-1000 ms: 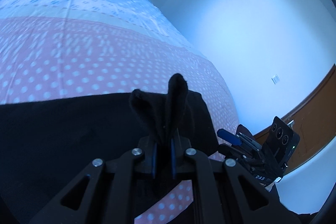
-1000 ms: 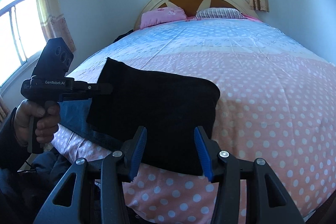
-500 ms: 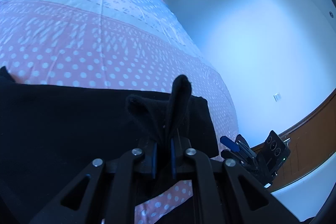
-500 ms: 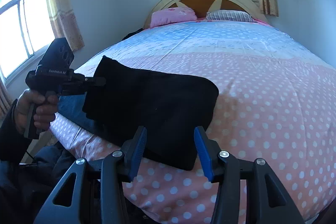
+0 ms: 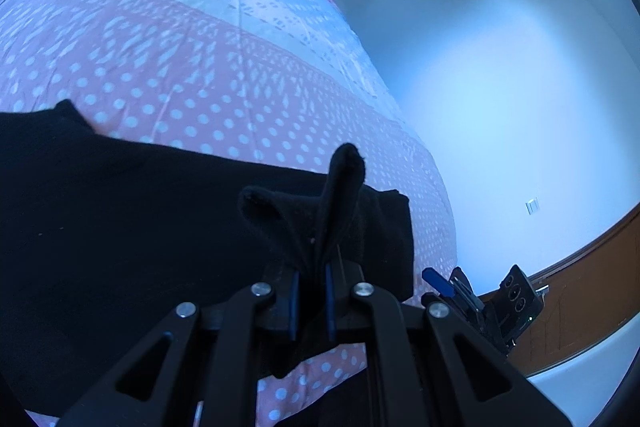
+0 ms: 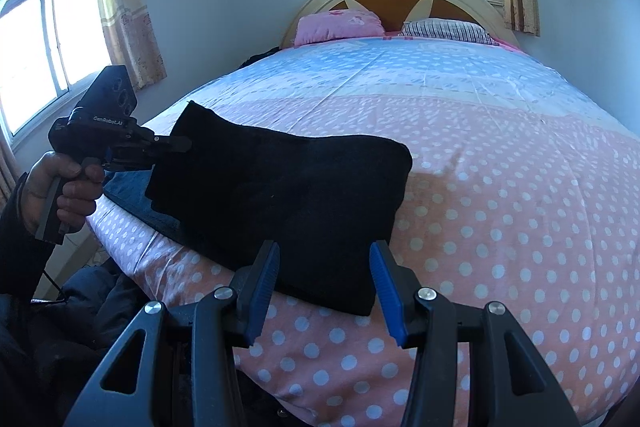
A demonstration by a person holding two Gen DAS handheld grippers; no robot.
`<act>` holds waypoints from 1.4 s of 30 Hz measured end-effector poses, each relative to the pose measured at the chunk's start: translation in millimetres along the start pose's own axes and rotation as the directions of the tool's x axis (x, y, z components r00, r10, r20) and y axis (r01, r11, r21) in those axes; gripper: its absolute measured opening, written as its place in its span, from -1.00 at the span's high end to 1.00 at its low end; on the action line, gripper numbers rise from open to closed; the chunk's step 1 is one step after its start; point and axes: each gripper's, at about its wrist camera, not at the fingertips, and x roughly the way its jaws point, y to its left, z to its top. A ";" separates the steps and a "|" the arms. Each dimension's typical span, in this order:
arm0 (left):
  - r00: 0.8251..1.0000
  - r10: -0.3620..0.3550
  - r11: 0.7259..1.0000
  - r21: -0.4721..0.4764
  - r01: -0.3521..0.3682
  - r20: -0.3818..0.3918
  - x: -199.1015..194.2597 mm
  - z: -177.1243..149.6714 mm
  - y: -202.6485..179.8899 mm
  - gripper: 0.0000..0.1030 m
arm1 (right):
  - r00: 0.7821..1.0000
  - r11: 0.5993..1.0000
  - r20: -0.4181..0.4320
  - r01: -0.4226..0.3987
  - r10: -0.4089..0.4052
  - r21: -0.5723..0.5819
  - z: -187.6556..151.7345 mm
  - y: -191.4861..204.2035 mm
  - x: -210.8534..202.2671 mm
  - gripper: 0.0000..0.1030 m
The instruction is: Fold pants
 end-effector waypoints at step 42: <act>0.903 0.404 0.872 0.234 -0.429 0.147 -3.7 -17.1 19.1 -0.04 | 0.989 0.995 -0.149 0.000 0.014 0.095 61.5 -9.4 119.2 0.02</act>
